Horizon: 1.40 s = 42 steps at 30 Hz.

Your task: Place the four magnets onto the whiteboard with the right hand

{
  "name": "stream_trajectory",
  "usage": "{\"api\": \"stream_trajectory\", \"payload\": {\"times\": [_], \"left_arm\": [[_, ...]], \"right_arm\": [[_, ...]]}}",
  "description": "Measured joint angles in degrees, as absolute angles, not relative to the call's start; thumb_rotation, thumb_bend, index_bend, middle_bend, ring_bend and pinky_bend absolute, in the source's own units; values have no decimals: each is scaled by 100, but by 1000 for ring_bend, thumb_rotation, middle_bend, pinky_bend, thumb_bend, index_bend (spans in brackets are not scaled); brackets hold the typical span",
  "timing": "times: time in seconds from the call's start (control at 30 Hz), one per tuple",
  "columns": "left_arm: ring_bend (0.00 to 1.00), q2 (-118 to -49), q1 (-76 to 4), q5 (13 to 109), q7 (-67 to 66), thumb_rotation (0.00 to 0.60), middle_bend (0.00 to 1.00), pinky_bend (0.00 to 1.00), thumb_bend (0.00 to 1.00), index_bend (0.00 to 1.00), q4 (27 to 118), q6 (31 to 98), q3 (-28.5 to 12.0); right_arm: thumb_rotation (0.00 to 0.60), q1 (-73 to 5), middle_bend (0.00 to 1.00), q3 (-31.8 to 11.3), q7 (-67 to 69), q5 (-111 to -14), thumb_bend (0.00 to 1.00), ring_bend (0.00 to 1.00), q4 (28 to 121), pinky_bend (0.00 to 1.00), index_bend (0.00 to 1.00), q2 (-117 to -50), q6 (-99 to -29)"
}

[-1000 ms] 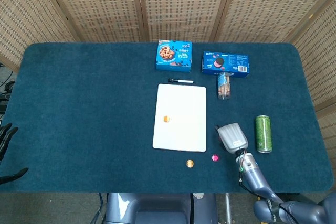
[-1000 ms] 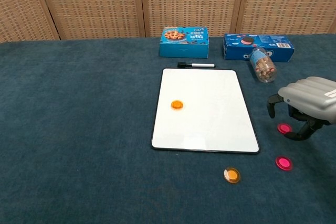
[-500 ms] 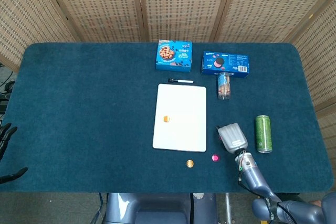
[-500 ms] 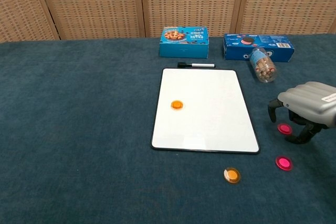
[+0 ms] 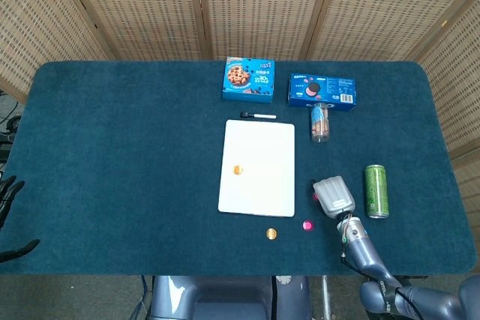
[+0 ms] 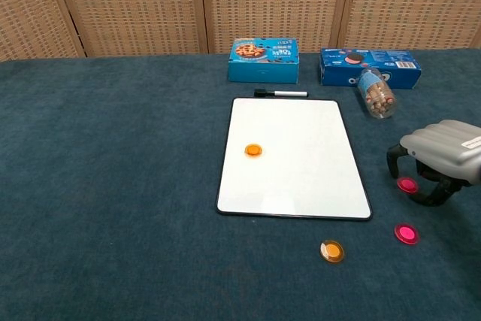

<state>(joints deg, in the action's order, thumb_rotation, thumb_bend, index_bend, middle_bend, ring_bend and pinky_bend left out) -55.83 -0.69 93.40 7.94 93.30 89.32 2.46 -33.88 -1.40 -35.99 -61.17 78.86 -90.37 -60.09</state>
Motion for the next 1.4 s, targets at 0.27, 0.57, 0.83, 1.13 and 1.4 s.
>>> {"api": "stream_trajectory", "payload": {"times": [0.27, 0.57, 0.83, 1.13, 1.4], "left_arm": [[0, -5582, -76, 9344, 796, 600, 0, 0, 0, 0, 9331, 8912, 255], [0, -5578, -73, 9355, 810, 600, 0, 0, 0, 0, 9328, 8924, 261], [0, -5572, -71, 9347, 831, 600, 0, 0, 0, 0, 9326, 8934, 255], [0, -5550, -88, 9225, 921, 600, 0, 0, 0, 0, 9305, 8896, 204], [0, -5533, -116, 9143, 978, 600, 0, 0, 0, 0, 9295, 8795, 191]], "right_arm": [[600, -3344, 953, -188, -3537, -6166, 363, 942, 7827, 1000, 539, -9041, -5979], [600, -3314, 954, -241, -3467, -6264, 363, 942, 7861, 1000, 542, -9016, -5982], [600, -3541, 953, -547, -3684, -6207, 363, 942, 8205, 1000, 542, -8966, -5952], [600, -4610, 953, -1632, -4672, -5149, 387, 942, 8424, 1000, 542, -9430, -5839], [600, -5132, 952, -1787, -5253, -4256, 260, 942, 7669, 1000, 158, -10007, -5841]]}}
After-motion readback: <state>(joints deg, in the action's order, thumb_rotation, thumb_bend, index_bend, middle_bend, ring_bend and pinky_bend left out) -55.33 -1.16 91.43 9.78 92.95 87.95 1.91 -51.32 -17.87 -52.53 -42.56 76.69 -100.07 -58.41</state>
